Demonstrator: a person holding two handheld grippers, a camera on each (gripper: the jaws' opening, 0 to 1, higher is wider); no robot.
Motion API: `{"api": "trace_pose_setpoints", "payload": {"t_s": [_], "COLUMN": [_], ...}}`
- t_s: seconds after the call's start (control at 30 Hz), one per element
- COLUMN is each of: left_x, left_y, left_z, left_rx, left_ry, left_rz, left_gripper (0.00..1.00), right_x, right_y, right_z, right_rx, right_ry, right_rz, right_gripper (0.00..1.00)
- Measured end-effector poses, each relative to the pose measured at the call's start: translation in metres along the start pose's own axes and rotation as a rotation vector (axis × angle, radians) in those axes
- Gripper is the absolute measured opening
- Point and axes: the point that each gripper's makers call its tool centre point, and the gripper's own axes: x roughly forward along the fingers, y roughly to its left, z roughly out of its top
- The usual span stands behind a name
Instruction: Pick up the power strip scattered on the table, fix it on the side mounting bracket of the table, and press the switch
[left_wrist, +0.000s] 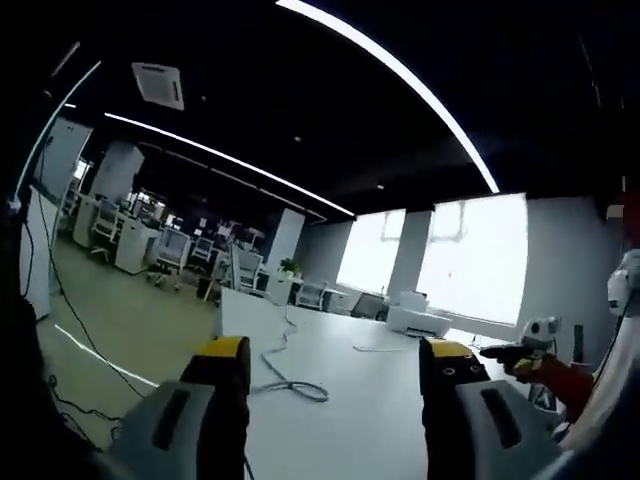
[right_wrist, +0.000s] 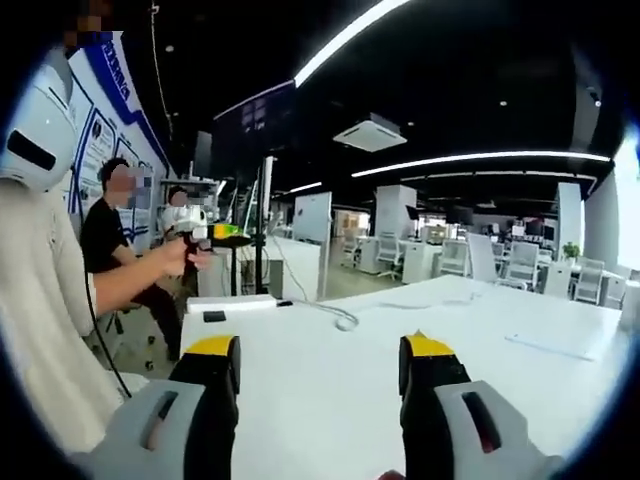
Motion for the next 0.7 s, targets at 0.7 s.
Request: {"api": "trace_pose_setpoints", "payload": {"t_s": [0.7], "left_x": [0.0], "left_y": [-0.088], "left_z": [-0.03], "left_rx": [0.19], "left_ry": [0.03], "left_rz": [0.011], "left_gripper": [0.75], "right_x": [-0.072], "right_y": [-0.061], "right_z": [0.017], "right_rx": [0.013], "right_ry": [-0.102], "right_rz": [-0.222], "right_gripper": [0.61]}}
